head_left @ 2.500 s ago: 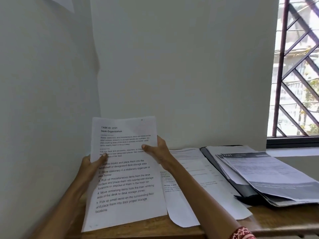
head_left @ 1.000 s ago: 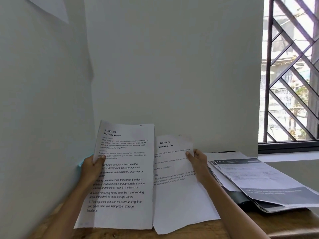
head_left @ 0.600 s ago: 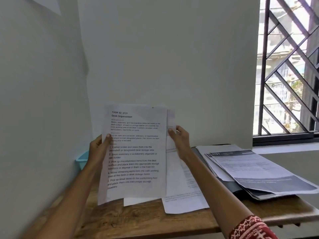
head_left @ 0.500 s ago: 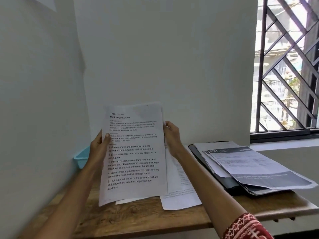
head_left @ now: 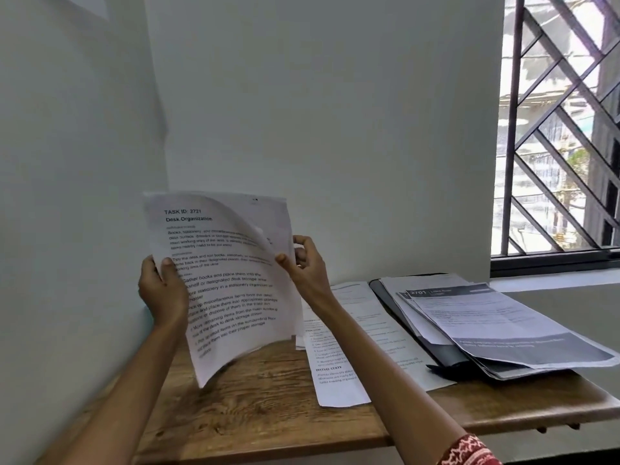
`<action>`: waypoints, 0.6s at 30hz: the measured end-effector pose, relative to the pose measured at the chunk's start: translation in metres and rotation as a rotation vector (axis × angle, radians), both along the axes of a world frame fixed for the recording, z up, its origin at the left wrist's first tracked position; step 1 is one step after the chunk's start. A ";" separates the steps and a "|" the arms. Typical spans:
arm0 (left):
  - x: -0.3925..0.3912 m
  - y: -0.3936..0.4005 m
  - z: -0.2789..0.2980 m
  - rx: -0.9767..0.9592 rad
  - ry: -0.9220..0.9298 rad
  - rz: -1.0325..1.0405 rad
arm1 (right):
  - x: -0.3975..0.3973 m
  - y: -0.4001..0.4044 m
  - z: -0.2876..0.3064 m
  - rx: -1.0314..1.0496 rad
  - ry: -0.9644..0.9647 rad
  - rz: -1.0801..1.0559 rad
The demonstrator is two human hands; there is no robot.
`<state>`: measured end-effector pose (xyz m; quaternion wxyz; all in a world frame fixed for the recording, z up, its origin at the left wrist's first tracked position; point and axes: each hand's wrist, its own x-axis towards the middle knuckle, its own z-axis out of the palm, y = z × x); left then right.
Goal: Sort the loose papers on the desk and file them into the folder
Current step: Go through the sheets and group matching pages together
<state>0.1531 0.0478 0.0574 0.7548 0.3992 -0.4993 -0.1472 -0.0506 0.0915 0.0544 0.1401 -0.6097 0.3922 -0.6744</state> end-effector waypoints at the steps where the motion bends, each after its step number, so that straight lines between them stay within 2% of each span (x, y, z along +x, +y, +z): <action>1: 0.001 0.001 -0.004 0.026 -0.001 -0.014 | 0.001 -0.003 -0.006 0.016 -0.003 -0.004; 7: 0.002 0.018 -0.024 0.262 0.002 -0.395 | 0.011 -0.009 -0.026 0.025 0.065 -0.082; 10: 0.007 0.015 -0.026 0.271 -0.063 -0.395 | 0.011 -0.007 -0.022 0.081 0.073 -0.066; 12: 0.009 0.010 -0.024 0.230 -0.083 -0.359 | 0.001 -0.005 -0.020 0.156 0.145 -0.137; 14: 0.012 0.004 -0.020 0.198 -0.080 -0.310 | -0.019 -0.006 -0.024 0.322 0.294 -0.297; 18: 0.015 -0.007 -0.025 0.166 -0.081 -0.212 | -0.068 0.000 -0.041 0.835 0.727 -0.592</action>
